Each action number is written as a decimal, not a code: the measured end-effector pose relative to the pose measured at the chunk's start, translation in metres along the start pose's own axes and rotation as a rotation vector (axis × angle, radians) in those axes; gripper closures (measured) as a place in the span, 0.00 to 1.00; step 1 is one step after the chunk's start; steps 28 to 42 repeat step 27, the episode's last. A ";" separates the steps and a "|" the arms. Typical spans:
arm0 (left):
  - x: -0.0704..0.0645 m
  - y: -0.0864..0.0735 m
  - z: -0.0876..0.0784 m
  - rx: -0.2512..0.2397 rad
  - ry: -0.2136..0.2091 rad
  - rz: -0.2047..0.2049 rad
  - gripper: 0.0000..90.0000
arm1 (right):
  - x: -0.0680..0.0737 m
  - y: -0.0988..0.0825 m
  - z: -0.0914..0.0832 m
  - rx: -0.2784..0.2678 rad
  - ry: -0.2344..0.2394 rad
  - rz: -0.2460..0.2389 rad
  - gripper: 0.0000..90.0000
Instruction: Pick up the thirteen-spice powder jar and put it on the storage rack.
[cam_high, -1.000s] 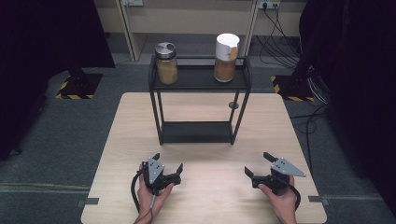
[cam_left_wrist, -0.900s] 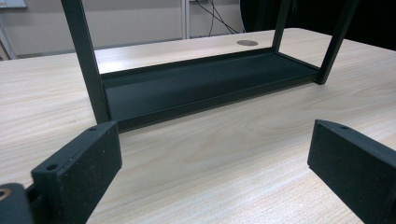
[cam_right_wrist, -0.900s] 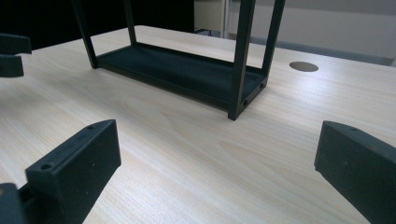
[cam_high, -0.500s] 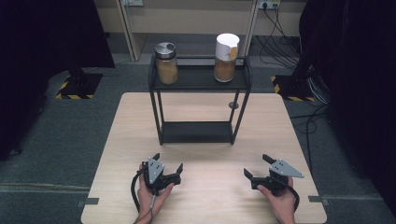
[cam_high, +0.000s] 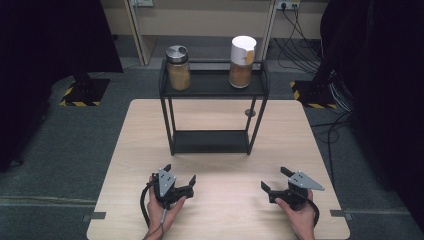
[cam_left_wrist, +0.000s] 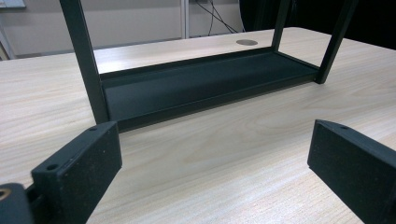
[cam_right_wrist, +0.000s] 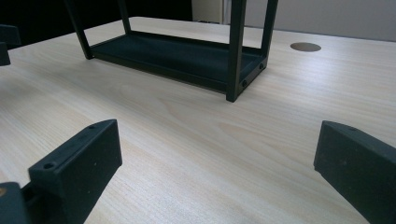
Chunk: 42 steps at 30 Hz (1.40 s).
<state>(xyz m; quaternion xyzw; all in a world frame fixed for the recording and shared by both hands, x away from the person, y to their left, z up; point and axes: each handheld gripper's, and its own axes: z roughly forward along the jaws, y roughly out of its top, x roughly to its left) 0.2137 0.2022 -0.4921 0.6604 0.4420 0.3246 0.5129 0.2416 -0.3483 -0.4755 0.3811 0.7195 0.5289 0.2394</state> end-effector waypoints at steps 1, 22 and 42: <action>0.000 0.000 0.000 0.000 0.000 0.001 0.03 | 0.000 0.000 0.000 -0.002 0.000 0.004 0.01; 0.000 0.001 0.000 0.004 -0.001 0.003 0.03 | 0.000 0.001 0.000 0.006 0.003 -0.001 0.03; 0.000 0.001 0.001 0.005 0.000 0.000 0.03 | -0.001 0.001 0.000 0.005 0.005 0.000 0.03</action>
